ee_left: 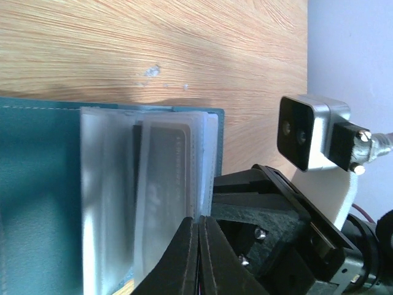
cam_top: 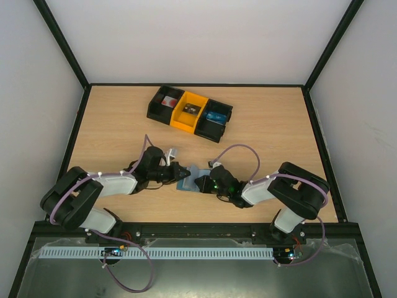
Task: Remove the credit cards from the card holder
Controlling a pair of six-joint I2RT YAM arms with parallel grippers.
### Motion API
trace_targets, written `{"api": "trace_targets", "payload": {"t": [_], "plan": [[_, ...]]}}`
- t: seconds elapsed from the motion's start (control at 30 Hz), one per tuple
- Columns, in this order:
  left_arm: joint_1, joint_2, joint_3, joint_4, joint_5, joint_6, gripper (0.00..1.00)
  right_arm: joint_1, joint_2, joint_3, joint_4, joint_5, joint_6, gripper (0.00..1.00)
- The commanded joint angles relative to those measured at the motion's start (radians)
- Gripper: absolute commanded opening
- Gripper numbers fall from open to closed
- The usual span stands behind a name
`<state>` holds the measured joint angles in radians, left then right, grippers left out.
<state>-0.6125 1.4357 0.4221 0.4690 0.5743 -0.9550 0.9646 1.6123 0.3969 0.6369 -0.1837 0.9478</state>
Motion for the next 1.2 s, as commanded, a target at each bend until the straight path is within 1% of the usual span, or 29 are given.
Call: {"api": "trace_targets", "payload": {"t": [0.0,0.17,0.5,0.53,0.67,0.73,0.8,0.87,0.93,1.0,1.03,1.17], "plan": [[-0.040,-0.005,-0.001,0.023,0.024,-0.035,0.02,0.006,0.029,-0.037,0.014,0.010,-0.021,0.11],[-0.066,-0.008,-0.002,0.023,-0.006,-0.047,0.02,0.006,0.028,-0.037,0.041,-0.004,-0.046,0.11],[-0.073,0.032,-0.005,0.028,-0.028,-0.040,0.02,0.006,0.020,-0.059,0.070,-0.002,-0.036,0.12],[-0.073,0.032,-0.004,0.022,-0.031,-0.037,0.04,0.006,0.019,-0.061,0.069,-0.003,-0.037,0.12],[-0.073,0.018,0.004,-0.026,-0.052,-0.024,0.18,0.006,0.005,-0.059,0.056,-0.001,-0.039,0.12],[-0.073,0.002,0.010,-0.057,-0.069,-0.012,0.23,0.006,-0.006,-0.056,0.046,0.004,-0.040,0.14],[-0.073,-0.017,0.019,-0.095,-0.087,0.004,0.26,0.005,-0.014,-0.049,0.021,0.016,-0.041,0.15],[-0.073,-0.035,0.031,-0.144,-0.105,0.022,0.26,0.005,-0.021,-0.035,-0.016,0.035,-0.035,0.18],[-0.073,-0.050,0.044,-0.174,-0.115,0.041,0.18,0.006,-0.019,-0.016,-0.038,0.036,-0.034,0.18],[-0.073,-0.066,0.061,-0.207,-0.128,0.061,0.15,0.005,-0.023,-0.003,-0.049,0.036,-0.033,0.18],[-0.073,-0.073,0.068,-0.230,-0.139,0.070,0.15,0.005,-0.029,0.002,-0.056,0.038,-0.034,0.18],[-0.073,-0.102,0.087,-0.300,-0.186,0.096,0.22,0.005,-0.053,0.008,-0.079,0.054,-0.035,0.19]]}}
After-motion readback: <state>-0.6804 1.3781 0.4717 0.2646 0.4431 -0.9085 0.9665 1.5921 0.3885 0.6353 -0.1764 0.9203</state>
